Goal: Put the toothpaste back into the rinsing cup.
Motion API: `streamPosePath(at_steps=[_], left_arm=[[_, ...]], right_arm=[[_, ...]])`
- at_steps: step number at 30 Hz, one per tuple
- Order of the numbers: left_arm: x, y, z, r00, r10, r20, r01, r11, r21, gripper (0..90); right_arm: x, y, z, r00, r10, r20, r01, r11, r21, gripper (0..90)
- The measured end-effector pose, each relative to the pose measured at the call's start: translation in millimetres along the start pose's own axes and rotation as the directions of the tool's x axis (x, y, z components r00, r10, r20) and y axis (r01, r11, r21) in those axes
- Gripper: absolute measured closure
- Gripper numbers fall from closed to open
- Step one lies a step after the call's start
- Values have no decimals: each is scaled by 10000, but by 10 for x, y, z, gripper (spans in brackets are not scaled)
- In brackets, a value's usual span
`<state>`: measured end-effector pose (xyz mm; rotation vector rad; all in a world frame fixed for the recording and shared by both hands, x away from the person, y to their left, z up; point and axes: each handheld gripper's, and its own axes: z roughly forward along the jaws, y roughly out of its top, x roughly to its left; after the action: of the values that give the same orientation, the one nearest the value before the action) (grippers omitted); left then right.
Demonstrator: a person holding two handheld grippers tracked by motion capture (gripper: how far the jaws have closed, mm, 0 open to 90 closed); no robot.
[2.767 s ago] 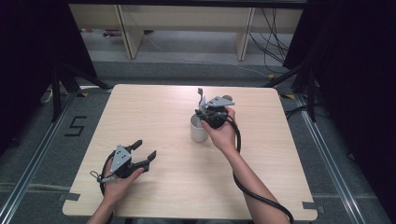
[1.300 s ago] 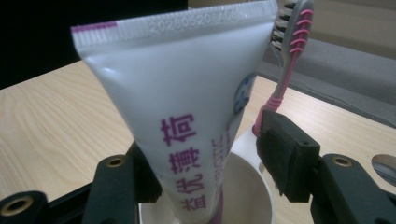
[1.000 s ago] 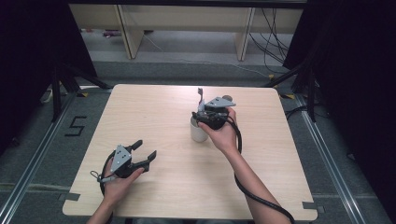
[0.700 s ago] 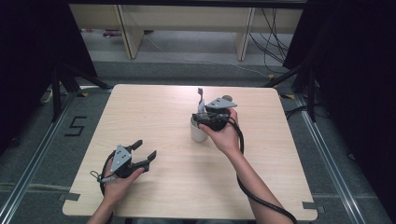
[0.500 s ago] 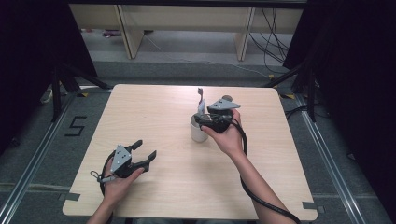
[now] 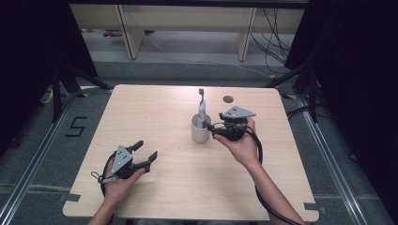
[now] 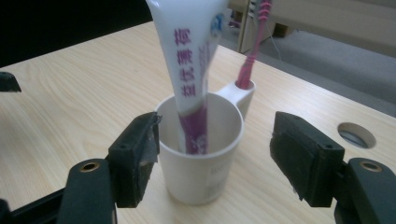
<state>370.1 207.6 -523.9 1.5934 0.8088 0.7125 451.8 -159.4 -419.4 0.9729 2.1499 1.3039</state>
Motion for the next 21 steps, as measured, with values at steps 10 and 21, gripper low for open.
streamPosePath(at_steps=[10,21], left_arm=[[-2,2,2,10000,58,-2,-58,10000,7,272],[0,3,6,10000,81,-6,-81,9999,65,272]], right_arm=[[-89,-358,-287,9995,193,244,-195,9998,67,335],[-123,-834,-472,9953,815,526,-805,9965,-216,347]])
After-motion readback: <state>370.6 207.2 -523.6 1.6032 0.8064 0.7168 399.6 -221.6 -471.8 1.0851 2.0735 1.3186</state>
